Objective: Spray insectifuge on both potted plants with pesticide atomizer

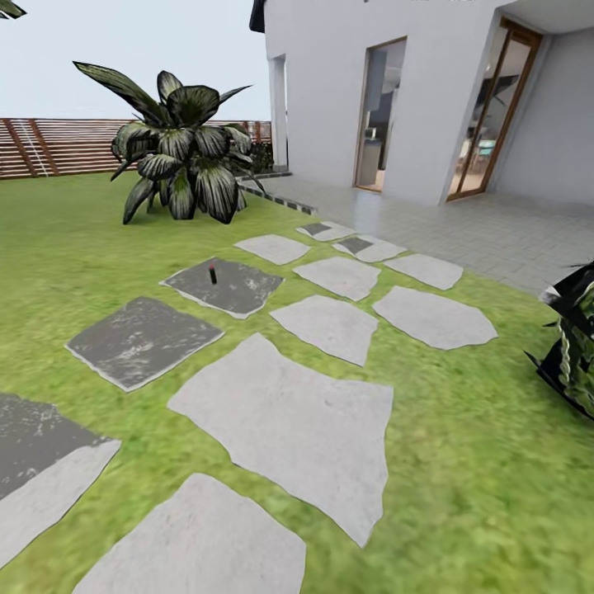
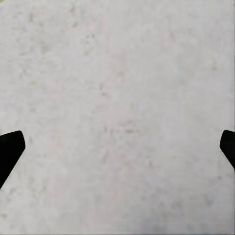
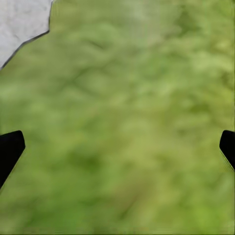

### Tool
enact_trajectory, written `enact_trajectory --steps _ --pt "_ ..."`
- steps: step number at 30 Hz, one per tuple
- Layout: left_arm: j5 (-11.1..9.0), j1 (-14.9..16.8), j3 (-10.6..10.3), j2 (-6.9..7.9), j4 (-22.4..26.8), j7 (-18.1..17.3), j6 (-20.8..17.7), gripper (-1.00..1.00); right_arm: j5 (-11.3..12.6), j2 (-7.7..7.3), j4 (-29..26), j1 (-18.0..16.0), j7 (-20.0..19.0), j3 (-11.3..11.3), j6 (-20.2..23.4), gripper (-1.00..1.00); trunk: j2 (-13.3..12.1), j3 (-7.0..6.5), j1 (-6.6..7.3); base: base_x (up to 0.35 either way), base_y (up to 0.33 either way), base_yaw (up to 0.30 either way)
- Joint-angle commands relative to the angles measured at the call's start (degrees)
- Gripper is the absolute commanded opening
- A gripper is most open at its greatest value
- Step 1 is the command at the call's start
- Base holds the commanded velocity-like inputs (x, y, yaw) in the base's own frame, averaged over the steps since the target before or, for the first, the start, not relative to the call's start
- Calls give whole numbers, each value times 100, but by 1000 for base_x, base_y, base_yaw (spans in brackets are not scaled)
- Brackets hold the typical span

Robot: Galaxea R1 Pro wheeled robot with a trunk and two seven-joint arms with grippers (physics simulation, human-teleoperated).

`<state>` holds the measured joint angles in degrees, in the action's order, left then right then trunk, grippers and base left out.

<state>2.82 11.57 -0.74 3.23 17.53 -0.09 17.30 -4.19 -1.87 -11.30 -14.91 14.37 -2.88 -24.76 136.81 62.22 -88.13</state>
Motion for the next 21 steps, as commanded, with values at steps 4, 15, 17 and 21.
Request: enact_trajectory --steps 4,15,17,21 --pt "30 3 -6 2 -4 0 19 100 -39 2 5 -3 13 -29 -14 100 1 5 -2 340 0 0" --pt "32 3 -5 2 -4 0 19 100 -38 10 5 -3 13 -29 -12 100 1 5 -2 340 0 0" --pt "32 3 -5 2 -4 0 20 100 -38 10 5 -3 13 -29 -11 100 1 5 -2 340 0 0" --pt "27 3 -5 2 -4 0 19 100 -31 11 5 -3 13 -29 -11 100 1 5 -2 340 0 0"
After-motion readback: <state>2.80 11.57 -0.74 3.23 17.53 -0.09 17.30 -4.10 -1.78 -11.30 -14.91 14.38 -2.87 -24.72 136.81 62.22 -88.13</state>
